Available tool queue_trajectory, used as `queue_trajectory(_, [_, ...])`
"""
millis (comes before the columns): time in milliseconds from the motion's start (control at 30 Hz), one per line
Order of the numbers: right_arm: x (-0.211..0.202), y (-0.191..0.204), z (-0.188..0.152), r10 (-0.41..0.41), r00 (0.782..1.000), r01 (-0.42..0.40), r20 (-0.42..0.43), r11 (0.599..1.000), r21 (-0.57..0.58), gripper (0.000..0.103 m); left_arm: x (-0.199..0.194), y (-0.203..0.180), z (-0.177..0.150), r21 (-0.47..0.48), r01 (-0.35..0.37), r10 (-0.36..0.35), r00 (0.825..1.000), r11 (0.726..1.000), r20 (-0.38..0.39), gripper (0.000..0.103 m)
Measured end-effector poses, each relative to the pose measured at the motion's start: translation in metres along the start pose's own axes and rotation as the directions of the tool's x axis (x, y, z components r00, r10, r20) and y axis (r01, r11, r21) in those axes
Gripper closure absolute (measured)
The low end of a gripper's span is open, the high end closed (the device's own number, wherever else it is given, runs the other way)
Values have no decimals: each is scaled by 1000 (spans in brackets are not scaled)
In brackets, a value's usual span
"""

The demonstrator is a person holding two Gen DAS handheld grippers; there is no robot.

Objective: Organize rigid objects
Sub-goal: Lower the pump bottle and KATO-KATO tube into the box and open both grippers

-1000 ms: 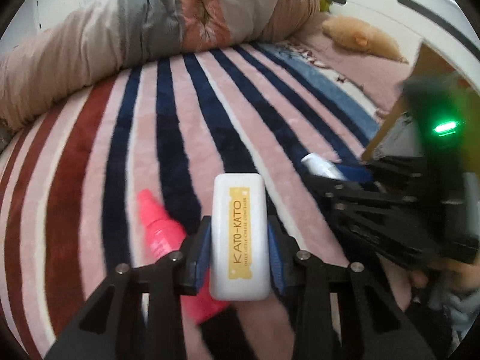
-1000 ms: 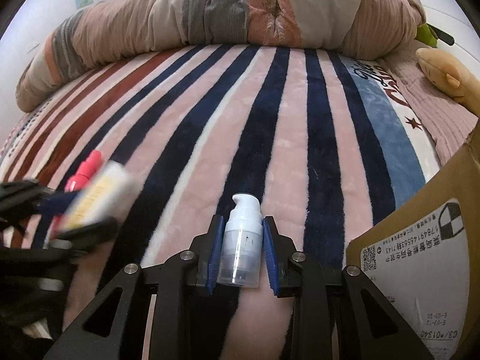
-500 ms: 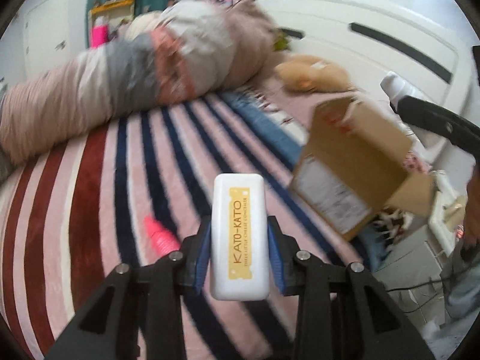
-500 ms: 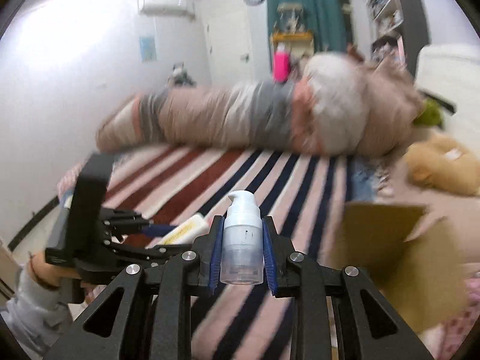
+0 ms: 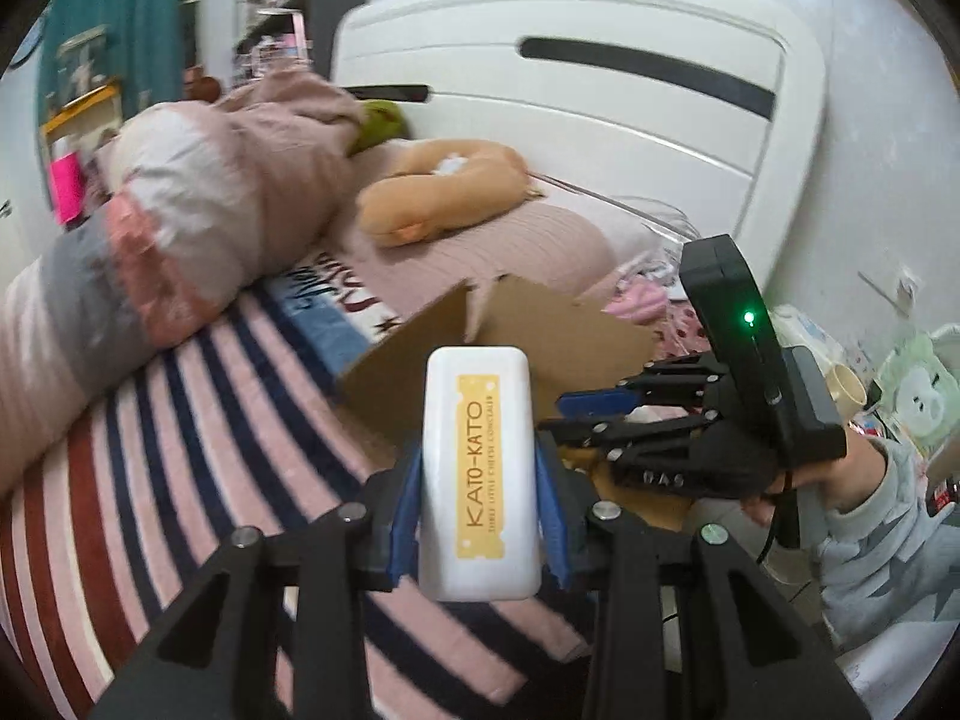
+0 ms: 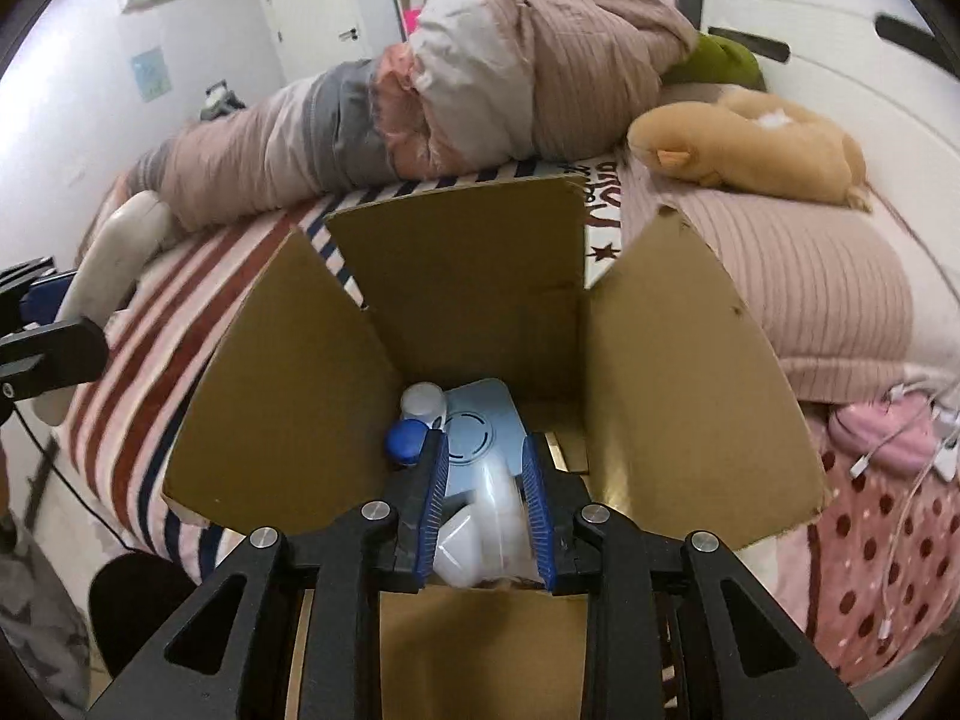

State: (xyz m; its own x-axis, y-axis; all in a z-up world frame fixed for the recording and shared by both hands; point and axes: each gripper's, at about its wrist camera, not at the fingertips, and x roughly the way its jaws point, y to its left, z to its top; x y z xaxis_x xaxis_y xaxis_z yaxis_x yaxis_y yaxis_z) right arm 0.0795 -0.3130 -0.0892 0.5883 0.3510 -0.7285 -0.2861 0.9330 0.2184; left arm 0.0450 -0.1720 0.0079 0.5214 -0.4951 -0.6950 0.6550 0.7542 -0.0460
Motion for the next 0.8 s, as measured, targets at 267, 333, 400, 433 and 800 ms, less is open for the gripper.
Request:
queue_trajectory(267, [-26, -28, -8, -17, 997, 13, 78, 999, 53, 71, 73, -23, 22, 19, 46, -42, 985, 999, -168, 71])
queue_trajectory(333, [-28, -31, -10, -26, 996, 22, 81, 998, 54, 71, 85, -23, 20, 23, 33, -28, 981, 999, -193, 71])
queue_trajectory(400, [-28, -34, -10, -24, 997, 20, 79, 998, 60, 71, 92, -22, 18, 27, 20, -14, 978, 999, -208, 64])
queue_trajectory(433, [-28, -35, -11, -24, 997, 19, 79, 998, 62, 71, 92, -21, 18, 25, 21, -15, 978, 999, -206, 59])
queue_trajectory(800, [-36, -2, 0, 46, 990, -46, 132, 999, -1, 69, -1, 48, -13, -101, -169, 169, 986, 980, -12, 20])
